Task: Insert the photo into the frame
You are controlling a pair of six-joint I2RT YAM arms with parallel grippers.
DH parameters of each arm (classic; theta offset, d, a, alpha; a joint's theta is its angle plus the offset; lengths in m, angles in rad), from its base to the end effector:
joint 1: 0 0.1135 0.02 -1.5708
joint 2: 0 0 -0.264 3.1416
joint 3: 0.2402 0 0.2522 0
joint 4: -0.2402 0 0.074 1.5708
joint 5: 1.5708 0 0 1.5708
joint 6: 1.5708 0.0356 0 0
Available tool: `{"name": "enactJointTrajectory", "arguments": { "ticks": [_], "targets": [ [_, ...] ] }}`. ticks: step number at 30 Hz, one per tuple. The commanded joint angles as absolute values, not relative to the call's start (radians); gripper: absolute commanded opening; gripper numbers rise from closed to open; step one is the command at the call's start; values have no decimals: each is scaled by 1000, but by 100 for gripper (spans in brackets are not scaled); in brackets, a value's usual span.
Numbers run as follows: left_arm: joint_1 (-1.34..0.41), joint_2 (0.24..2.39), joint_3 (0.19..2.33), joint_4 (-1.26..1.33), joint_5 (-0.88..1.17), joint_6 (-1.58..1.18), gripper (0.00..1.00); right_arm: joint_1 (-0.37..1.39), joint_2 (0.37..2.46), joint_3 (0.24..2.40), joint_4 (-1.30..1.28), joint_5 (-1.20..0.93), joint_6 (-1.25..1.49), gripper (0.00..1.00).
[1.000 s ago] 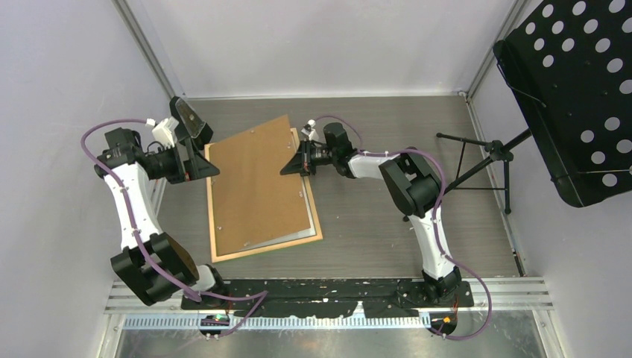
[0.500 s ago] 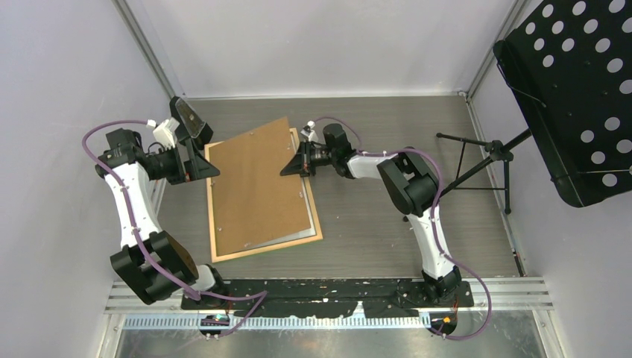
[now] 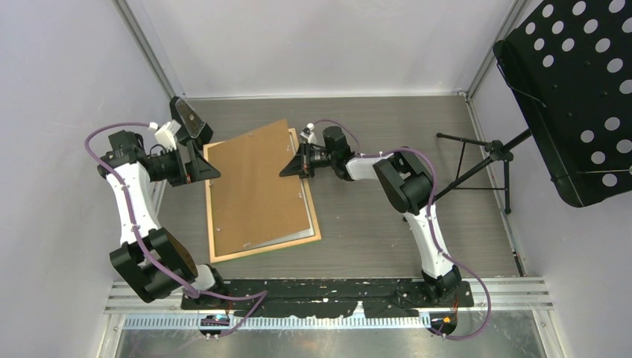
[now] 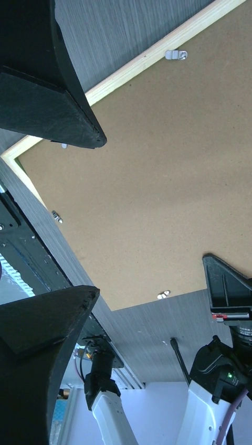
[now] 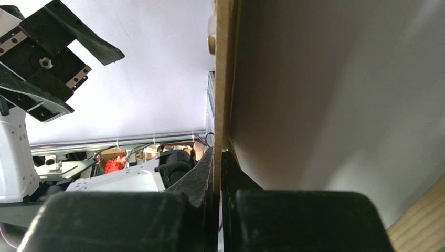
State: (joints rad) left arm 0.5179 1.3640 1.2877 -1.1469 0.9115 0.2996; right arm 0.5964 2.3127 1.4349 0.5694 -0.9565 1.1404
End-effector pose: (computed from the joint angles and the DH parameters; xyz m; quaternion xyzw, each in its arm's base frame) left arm 0.2288 0.0980 0.3229 -0.0207 0.8874 -0.3361 0.3148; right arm 0.3900 0.2999 0.1293 -0.0690 0.7634 0.6399 0.0549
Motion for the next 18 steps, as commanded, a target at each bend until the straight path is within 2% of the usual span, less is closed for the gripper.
{"name": "enactJointTrajectory", "arguments": {
  "ticks": [1,18],
  "targets": [
    [522,1363,1289,-1119,909,325,100,609,2300,1476,690,-996,1176,5],
    [521,1368,1275,-1113,902,328,100,609,2312,1498,545,-992,1061,5]
  ]
}}
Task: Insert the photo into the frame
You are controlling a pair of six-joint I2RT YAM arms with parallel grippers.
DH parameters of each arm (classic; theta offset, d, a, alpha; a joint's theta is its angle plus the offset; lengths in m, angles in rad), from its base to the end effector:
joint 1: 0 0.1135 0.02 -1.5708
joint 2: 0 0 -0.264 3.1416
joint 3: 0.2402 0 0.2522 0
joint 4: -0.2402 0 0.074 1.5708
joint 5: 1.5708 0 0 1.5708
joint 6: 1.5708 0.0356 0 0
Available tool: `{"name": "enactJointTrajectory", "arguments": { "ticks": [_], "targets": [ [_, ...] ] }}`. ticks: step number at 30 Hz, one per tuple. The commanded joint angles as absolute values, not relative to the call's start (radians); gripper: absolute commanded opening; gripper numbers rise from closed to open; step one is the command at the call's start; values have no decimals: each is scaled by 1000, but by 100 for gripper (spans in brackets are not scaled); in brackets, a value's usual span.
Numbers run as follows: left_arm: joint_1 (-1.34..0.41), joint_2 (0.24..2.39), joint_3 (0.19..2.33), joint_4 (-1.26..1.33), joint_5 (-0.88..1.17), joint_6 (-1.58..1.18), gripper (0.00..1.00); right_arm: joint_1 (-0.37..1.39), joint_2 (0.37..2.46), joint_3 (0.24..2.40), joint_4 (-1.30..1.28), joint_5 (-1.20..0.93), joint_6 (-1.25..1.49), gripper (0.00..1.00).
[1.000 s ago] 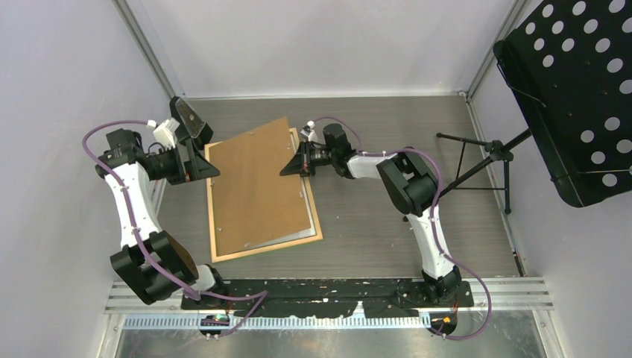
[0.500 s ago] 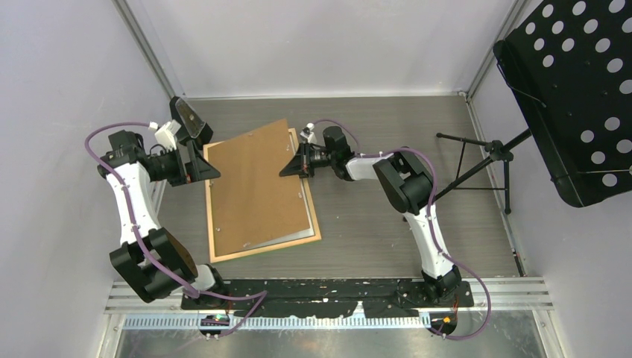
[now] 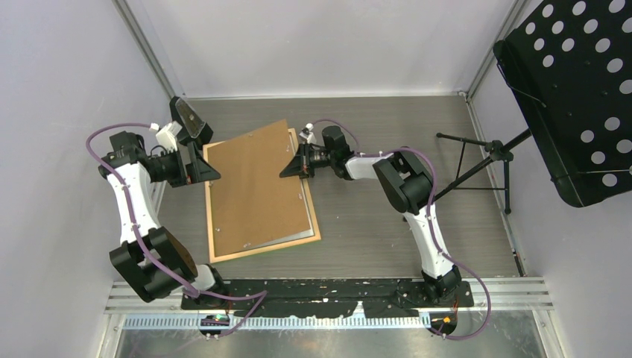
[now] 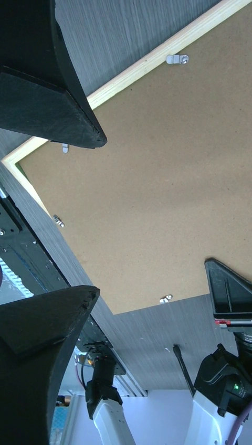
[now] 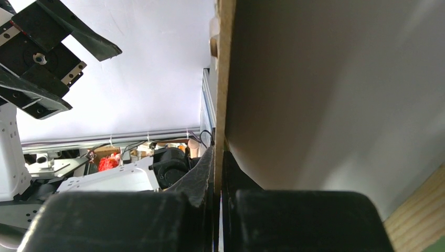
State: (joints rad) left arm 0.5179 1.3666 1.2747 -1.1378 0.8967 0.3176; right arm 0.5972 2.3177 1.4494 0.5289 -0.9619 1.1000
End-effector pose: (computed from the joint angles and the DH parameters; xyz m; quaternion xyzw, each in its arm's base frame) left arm 0.2293 0.0986 0.3186 -0.0156 0.8910 -0.3284 0.3131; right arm 0.3908 0.3010 0.1276 -0.0787 0.7675 0.6338 0.0551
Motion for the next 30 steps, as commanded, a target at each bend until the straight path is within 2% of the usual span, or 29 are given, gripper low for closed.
{"name": "enactJointTrajectory", "arguments": {
  "ticks": [1,17,30],
  "targets": [
    [522,1368,1275,-1114,899,328,100,609,2313,1499,541,-992,1056,5],
    [521,1374,1276,-1114,899,328,100,609,2332,1502,530,-997,1049,10],
    [522,1382,1269,-1112,893,333,100,608,2349,1535,464,-1004,982,11]
  ]
}}
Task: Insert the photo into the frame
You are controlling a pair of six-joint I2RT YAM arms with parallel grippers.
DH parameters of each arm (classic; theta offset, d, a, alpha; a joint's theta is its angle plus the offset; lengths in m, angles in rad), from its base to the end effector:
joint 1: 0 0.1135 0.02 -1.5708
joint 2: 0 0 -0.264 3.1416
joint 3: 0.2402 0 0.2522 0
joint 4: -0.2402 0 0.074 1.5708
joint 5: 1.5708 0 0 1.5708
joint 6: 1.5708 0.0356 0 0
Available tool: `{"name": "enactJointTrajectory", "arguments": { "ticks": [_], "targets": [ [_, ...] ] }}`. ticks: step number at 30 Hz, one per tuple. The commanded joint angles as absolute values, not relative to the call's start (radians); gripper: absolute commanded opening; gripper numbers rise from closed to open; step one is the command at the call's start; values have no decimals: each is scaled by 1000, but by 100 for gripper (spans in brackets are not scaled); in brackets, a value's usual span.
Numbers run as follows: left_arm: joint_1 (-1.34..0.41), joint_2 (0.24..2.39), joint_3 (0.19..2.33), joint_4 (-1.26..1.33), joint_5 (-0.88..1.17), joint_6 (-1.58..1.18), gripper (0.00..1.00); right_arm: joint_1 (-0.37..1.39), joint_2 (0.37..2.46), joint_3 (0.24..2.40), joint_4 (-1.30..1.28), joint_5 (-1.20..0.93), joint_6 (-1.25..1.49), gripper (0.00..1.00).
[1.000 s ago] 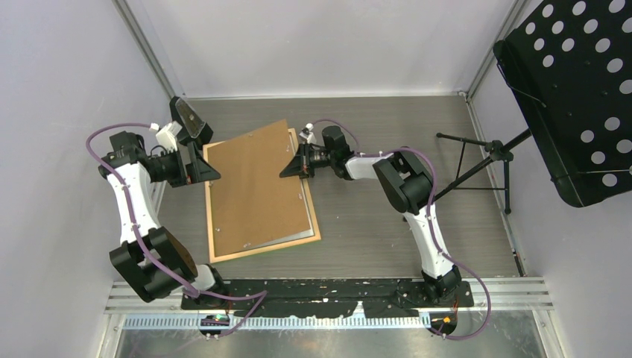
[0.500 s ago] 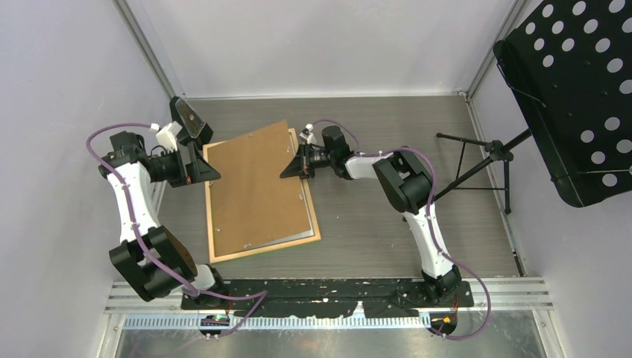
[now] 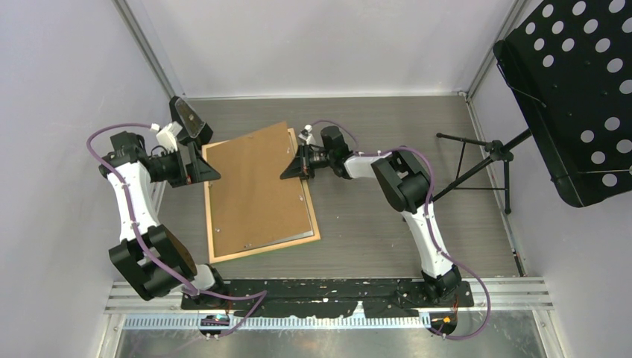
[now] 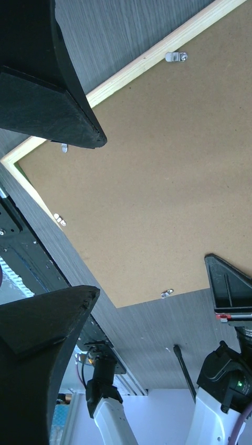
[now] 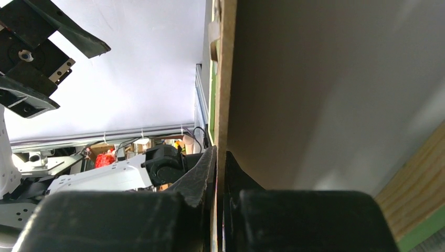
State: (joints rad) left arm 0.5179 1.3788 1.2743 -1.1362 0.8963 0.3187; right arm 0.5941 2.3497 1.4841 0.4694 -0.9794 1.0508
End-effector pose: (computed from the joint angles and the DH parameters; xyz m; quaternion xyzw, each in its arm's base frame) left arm 0.2316 0.1000 0.3157 -0.0176 0.8917 -0.3304 0.3089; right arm 0.3949 0.3024 0.1175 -0.0876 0.7745 0.6248 0.0458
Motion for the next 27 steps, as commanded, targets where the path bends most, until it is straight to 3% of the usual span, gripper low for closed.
{"name": "enactJointTrajectory", "arguments": {
  "ticks": [1,27],
  "targets": [
    [521,1383,1266,-1110,893,333,100,608,2351,1540,448,-1004,967,11],
    [522,1585,1209,-922,575,278,99,607,2353,1684,25,-902,620,53]
  ]
}}
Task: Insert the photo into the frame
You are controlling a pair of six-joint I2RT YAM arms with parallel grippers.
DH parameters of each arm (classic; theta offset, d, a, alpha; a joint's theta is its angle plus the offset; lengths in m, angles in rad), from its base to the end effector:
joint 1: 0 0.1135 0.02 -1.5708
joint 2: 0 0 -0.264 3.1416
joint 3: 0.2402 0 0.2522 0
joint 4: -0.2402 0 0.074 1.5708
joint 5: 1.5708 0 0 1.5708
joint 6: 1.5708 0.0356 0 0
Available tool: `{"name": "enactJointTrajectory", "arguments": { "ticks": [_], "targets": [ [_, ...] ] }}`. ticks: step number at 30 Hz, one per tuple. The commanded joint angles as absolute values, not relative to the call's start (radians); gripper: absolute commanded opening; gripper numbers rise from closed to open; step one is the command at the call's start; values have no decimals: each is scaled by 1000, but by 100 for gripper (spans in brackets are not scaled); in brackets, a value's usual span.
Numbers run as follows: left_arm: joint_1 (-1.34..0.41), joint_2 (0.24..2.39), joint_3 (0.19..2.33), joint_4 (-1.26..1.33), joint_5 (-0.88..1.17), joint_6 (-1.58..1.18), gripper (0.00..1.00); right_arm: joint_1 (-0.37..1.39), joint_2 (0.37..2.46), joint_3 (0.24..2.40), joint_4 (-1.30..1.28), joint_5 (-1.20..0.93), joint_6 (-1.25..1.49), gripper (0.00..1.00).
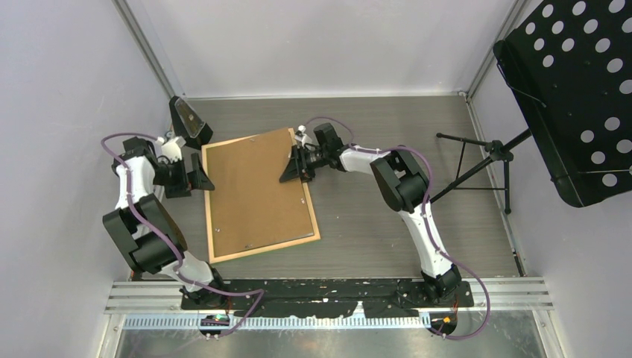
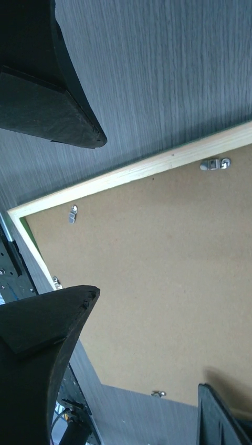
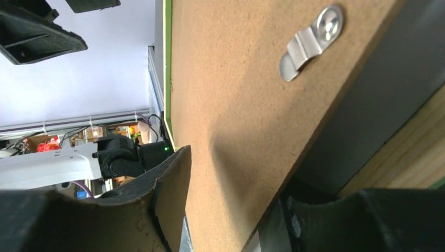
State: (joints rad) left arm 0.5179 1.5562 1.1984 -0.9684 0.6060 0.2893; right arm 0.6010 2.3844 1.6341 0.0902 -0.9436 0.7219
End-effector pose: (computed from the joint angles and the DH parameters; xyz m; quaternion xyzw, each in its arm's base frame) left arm 0.2634 0.1267 0.2477 -0.0719 0.9453 -0.2266 0.2234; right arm 0.4018 0.3104 0.1135 -0.1512 0.8106 0.5627 0.0584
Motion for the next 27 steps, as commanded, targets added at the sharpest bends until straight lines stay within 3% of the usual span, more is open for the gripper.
{"name": "enactJointTrajectory", "arguments": {
  "ticks": [1,27],
  "targets": [
    [522,1593,1208,-918,576,278,99,607,2354,1687,19,-898,616,54],
    [486,1655,1164,-843,572,202,100,616,2352,1784,-274,-756,423,68]
  ]
}}
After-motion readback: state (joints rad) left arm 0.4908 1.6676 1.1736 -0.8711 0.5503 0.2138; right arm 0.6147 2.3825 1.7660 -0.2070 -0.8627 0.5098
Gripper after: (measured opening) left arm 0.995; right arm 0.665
